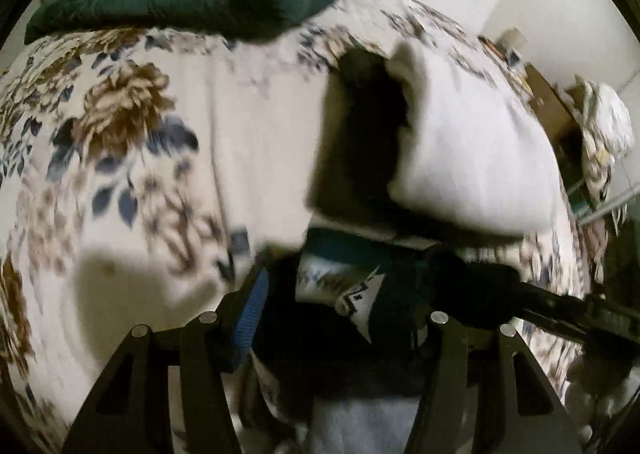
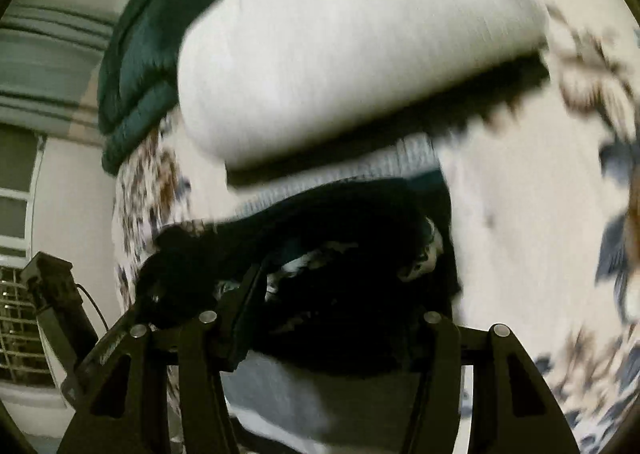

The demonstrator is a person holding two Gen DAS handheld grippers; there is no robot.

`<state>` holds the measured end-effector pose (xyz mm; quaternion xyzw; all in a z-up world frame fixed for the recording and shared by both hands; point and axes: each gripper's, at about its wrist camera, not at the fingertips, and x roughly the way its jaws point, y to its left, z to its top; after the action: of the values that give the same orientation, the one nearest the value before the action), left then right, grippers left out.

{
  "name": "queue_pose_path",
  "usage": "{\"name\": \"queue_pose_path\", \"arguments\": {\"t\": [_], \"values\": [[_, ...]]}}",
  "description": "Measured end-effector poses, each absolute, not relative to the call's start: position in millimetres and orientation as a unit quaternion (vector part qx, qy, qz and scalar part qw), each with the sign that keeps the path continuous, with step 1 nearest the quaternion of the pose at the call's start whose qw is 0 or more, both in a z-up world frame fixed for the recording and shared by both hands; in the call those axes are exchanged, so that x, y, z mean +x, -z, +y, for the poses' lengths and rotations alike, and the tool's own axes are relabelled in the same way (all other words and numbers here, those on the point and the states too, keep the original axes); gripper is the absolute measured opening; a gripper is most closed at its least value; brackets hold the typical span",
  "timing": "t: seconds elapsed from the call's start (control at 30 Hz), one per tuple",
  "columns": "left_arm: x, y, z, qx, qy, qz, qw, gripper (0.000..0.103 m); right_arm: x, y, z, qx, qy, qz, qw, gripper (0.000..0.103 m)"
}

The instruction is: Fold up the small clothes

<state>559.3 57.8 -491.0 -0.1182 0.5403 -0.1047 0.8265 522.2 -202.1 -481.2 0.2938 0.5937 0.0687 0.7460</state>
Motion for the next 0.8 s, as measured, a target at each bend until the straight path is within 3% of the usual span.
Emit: {"name": "queue_pose_path", "arguments": {"t": [0.2, 0.3, 0.47, 0.53, 0.8], "values": [[511.2, 493.6, 82.9, -0.137, 0.112, 0.563, 0.807, 0.055, 502.4, 462.8, -231.3, 0.293, -0.046, 0.584, 0.756, 0.058], [461.2, 516.6, 105.8, -0.198, 0.110, 0.600, 0.767, 0.055, 471.1, 477.0, -251.9, 0.298, -0.027, 0.617, 0.728, 0.058], [382.6, 538.3, 133.5, -0.323, 0.100, 0.616, 0.712, 0.055, 431.1, 487.7, -277.6, 0.297, -0.013, 0.648, 0.701, 0.067], [358.1, 541.9, 132.2, -0.355, 0.108, 0.609, 0.701, 0.060, 427.0, 490.3, -280.4, 0.296, -0.019, 0.652, 0.698, 0.075], [345.7, 587.2, 91.1, -0.434, 0.113, 0.572, 0.686, 0.070, 473.7, 528.2, -270.7, 0.325, -0.085, 0.668, 0.664, 0.085]]}}
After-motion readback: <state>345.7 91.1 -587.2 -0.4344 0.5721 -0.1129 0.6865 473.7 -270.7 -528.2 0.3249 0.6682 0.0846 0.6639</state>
